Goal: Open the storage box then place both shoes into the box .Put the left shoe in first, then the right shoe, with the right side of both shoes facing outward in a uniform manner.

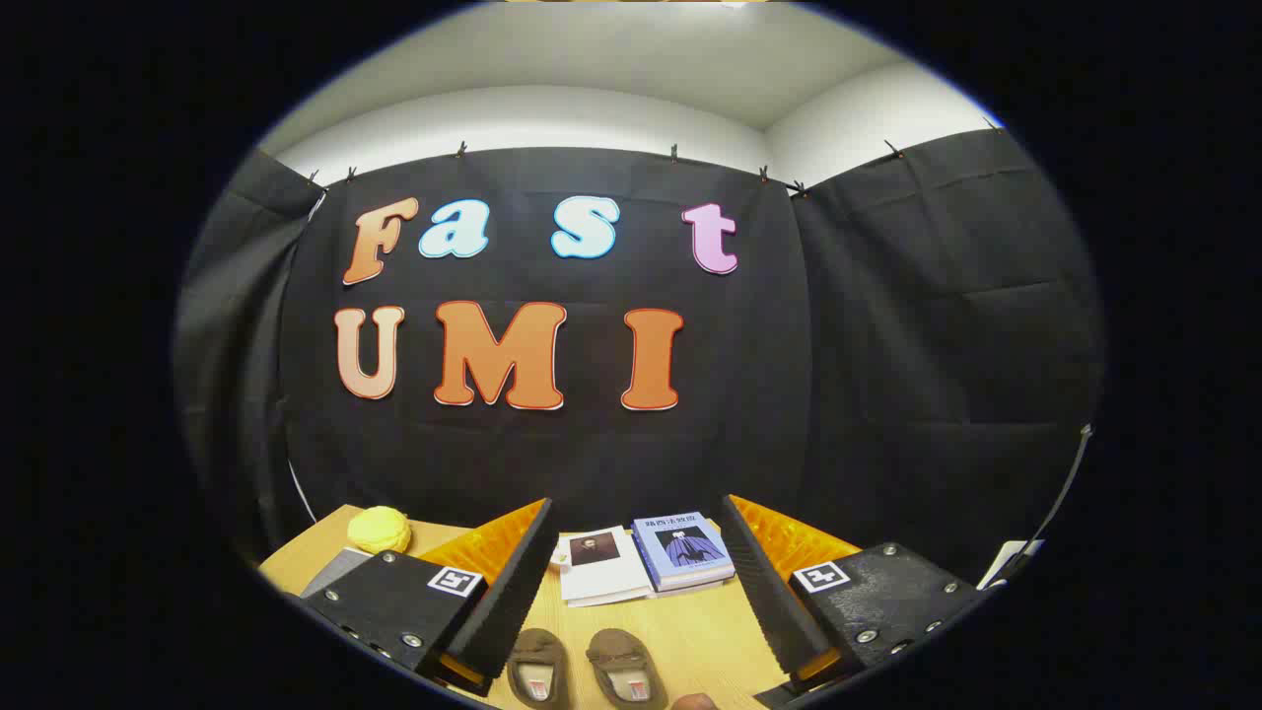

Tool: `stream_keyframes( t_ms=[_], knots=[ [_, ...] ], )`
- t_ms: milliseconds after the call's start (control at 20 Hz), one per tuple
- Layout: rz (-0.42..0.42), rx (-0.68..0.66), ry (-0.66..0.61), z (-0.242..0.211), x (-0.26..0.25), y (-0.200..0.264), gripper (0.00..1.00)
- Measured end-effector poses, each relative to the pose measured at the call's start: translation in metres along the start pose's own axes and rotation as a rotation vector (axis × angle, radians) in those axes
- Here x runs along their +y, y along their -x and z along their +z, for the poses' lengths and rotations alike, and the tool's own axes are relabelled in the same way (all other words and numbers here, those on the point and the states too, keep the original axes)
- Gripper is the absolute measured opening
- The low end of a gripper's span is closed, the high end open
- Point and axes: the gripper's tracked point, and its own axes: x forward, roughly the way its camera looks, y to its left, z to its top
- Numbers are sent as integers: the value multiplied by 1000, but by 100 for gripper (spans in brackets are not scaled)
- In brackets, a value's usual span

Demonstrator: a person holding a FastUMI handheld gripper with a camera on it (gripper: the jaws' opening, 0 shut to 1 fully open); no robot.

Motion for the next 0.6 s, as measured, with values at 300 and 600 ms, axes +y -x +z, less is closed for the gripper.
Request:
stream_keyframes(
  t_ms=[300,600],
  knots=[
    [23,7,-8,3,11,-2,98],
    [51,-14,-12,13,22,-19,99]
  ],
)
